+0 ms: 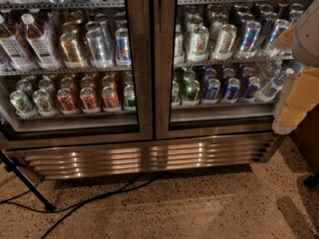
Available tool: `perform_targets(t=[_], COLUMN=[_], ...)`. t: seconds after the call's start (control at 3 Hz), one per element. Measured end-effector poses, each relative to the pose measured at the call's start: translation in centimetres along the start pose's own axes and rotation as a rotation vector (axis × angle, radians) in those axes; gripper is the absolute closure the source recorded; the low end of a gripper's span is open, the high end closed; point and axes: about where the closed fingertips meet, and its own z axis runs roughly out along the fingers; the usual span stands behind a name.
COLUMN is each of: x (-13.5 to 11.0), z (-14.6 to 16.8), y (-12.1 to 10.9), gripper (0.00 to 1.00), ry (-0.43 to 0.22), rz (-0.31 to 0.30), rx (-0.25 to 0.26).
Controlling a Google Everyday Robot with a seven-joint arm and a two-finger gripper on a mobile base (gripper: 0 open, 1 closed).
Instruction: Open left fridge door
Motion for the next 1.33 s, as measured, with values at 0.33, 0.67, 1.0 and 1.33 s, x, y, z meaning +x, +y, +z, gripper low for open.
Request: perform_targets(t=[0.33, 0.67, 1.0, 1.33], x=[0.0, -0.8, -3.7, -8.0], z=[0.0, 0.2, 1.3, 1.0], y=[0.0, -0.1, -1.6, -2.6], gripper=[0.0, 0.0, 0.0, 0.0], ry=[0.0, -0.084, -0.281, -0.488], rz=[0.0, 0.005, 0.018, 0.011], rx=[0.0, -0.019, -0.059, -0.109])
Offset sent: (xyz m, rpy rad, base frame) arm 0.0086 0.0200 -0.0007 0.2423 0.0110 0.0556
